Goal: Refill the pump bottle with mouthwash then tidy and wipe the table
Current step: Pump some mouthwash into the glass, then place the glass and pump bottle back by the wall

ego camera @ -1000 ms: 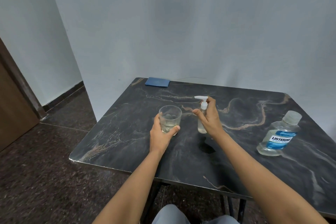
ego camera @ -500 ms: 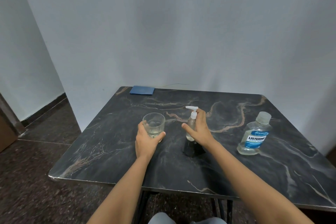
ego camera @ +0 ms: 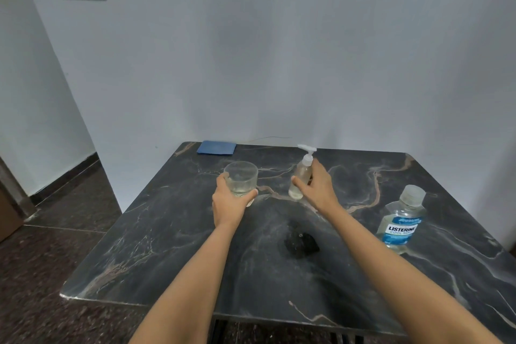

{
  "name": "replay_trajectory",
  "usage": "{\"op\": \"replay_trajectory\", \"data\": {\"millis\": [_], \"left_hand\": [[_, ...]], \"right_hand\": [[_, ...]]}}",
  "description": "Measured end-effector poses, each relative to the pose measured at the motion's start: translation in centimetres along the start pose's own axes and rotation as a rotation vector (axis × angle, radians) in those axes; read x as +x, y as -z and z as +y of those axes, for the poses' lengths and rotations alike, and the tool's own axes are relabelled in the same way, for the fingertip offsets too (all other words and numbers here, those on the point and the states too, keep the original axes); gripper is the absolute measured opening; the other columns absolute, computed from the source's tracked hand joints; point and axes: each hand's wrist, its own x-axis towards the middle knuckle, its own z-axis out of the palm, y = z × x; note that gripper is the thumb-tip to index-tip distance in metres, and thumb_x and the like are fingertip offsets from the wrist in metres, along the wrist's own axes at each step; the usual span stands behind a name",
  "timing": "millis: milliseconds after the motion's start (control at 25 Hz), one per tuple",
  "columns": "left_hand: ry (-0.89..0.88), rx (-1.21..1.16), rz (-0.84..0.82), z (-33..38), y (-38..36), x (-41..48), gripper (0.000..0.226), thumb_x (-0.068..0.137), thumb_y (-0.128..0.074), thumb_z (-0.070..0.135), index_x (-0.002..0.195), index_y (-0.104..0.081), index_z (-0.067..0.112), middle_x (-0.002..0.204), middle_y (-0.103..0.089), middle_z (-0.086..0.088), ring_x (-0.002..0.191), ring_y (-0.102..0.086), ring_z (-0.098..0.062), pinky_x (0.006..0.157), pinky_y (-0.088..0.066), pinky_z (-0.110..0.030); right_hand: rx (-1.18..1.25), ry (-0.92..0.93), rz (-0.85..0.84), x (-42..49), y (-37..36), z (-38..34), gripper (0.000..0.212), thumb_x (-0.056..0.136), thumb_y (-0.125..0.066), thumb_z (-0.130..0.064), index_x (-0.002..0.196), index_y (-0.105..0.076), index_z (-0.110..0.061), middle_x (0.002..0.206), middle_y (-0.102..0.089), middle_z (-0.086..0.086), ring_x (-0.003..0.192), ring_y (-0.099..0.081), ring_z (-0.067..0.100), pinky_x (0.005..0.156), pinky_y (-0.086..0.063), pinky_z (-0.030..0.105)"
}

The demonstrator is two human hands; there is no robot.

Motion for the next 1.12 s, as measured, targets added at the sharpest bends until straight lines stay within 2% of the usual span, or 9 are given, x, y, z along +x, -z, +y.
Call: {"op": "replay_trajectory", "data": {"millis": [240,520,640,1000,1120], "left_hand": [[-0.057,-0.003,-0.045,2.7,-4.7,8.7,0.078,0.066,-0.084,0.036,0.129,-0.041,0.018,0.123,-0.054,-0.008,0.103,-0.05,-0.02,0.08,-0.04,-0.029],[-0.07,-0.01,-0.074,1.4,-12.3,18.5,0.085,0.063,-0.087,0.032,0.133,-0.04,0.016,0.128,-0.055,-0.009,0.116,-0.052,-0.026,0.087,-0.043,-0.029],[-0.065,-0.024,-0.074,0.7,-14.4,21.1,0.087,0.065,-0.087,0.031,0.135,-0.039,0.016,0.134,-0.051,-0.01,0.121,-0.048,-0.027,0.093,-0.042,-0.031],[-0.057,0.0,-0.117,-1.3,-17.2,24.3,0.086,0.066,-0.086,0.028,0.136,-0.038,0.013,0.137,-0.048,-0.013,0.126,-0.044,-0.029,0.099,-0.041,-0.034],[-0.035,-0.024,-0.147,-2.0,-17.5,24.5,0.088,0.068,-0.085,0.027,0.139,-0.035,0.012,0.139,-0.045,-0.014,0.128,-0.043,-0.03,0.1,-0.039,-0.033]], "right_hand": [[-0.058,-0.106,0.073,10.1,-0.5,1.1,0.037,0.081,-0.069,-0.014,0.111,-0.051,-0.004,0.103,-0.056,0.012,0.094,-0.053,0.026,0.077,-0.037,0.029],[0.02,-0.229,0.084,17.5,-4.5,6.7,0.052,0.085,-0.066,-0.004,0.128,-0.037,-0.008,0.127,-0.051,0.012,0.115,-0.051,0.029,0.092,-0.038,0.03],[0.038,-0.265,0.094,19.2,-5.8,8.8,0.052,0.086,-0.065,-0.003,0.128,-0.036,-0.008,0.129,-0.05,0.011,0.117,-0.051,0.028,0.091,-0.036,0.026],[-0.005,-0.263,0.085,20.8,-7.1,11.4,0.054,0.087,-0.065,-0.005,0.131,-0.035,-0.009,0.132,-0.049,0.011,0.119,-0.049,0.028,0.094,-0.038,0.029],[-0.006,-0.285,0.046,20.9,-7.2,11.5,0.062,0.085,-0.063,0.0,0.136,-0.031,-0.011,0.132,-0.048,0.011,0.113,-0.049,0.024,0.087,-0.038,0.026]]}}
